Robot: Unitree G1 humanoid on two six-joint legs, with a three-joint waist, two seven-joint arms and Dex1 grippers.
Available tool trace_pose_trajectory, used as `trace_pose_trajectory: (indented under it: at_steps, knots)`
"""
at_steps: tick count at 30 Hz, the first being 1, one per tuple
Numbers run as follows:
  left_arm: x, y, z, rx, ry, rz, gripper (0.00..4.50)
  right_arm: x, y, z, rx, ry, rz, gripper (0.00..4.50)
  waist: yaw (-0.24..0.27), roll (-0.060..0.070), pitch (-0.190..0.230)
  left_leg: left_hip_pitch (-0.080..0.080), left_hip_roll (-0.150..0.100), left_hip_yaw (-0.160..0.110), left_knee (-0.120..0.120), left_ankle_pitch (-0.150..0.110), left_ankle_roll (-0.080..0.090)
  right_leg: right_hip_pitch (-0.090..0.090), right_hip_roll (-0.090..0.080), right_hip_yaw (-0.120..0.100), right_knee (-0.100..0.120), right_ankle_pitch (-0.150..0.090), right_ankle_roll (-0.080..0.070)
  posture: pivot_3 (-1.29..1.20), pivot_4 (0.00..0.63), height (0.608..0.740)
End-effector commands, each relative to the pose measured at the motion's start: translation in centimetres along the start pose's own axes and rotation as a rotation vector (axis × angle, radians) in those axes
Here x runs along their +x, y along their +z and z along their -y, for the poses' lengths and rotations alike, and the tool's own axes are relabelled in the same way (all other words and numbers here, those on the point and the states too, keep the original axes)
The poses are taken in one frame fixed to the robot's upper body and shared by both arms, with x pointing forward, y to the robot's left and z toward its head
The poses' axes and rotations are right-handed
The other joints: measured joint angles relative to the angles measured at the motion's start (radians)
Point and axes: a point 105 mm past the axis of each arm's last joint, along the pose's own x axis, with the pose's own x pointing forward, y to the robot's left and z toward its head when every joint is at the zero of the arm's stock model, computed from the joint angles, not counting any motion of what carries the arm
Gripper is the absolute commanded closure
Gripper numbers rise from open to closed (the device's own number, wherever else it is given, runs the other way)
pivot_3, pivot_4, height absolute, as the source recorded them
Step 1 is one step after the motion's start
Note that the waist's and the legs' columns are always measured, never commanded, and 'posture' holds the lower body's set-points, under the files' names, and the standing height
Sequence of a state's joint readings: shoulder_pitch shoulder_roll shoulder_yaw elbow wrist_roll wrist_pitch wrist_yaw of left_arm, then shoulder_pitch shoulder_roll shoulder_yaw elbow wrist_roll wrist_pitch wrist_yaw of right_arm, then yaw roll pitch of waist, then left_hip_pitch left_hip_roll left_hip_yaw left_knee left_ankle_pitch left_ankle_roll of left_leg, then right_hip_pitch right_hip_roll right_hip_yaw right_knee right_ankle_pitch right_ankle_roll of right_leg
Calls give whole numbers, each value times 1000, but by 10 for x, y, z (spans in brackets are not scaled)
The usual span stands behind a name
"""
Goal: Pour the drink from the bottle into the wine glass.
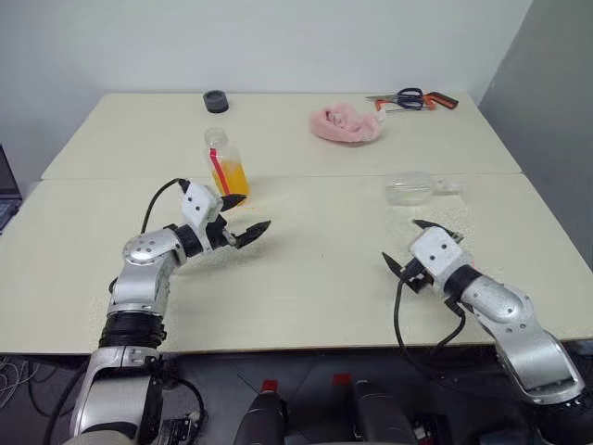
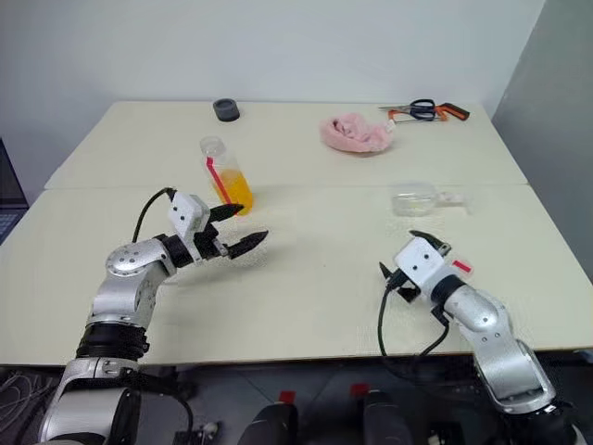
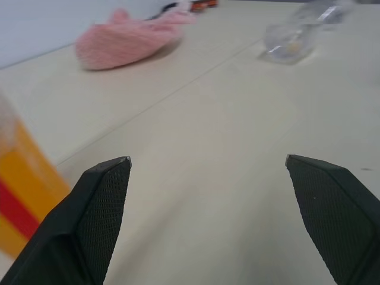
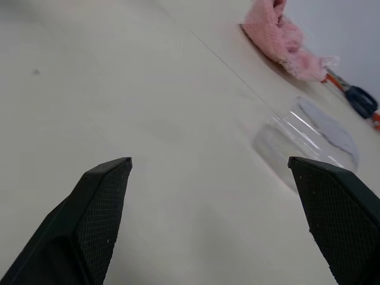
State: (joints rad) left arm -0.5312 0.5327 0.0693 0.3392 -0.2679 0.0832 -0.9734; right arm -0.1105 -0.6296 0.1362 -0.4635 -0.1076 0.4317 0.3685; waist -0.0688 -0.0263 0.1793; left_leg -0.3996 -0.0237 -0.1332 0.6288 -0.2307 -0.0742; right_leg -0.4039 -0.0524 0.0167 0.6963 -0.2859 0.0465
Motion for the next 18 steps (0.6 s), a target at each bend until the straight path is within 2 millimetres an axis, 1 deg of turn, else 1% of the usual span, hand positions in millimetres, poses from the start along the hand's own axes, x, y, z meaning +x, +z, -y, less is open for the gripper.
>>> trace_pose_trajectory:
  at_steps: [1,3,5,6,10,14,18]
  knots:
    - [9,25,16,48,-120,38,41,0,-10,41,-203,-187,-45,0,2,0,0,0,0,0,0,0,0,0,0,0,0,0,0,0,150,740]
    - [13,29,24,52,-176,38,41,4,-15,51,-297,-215,-65,0,3,0,0,0,0,1,0,0,0,0,0,0,0,0,0,0,150,740]
    - [16,34,35,76,-259,32,41,12,-23,62,-437,-228,-97,0,2,0,0,0,0,1,0,0,0,0,0,0,0,0,0,0,150,740]
    - [18,35,39,90,-301,24,41,17,-30,68,-497,-227,-123,0,2,0,0,0,0,1,0,0,0,0,0,1,0,0,0,0,150,740]
    - [26,37,42,142,-352,12,41,40,-48,82,-680,-225,-171,0,4,0,0,0,0,2,0,0,0,0,0,1,0,0,0,0,150,740]
    - [32,42,43,147,-363,30,41,63,-62,96,-795,-230,-209,0,1,0,0,0,0,3,0,0,0,0,0,2,-1,0,0,0,150,740]
    - [35,44,46,150,-375,44,41,78,-70,107,-846,-245,-231,0,0,0,0,0,0,3,0,0,0,0,0,2,-1,0,0,0,150,740]
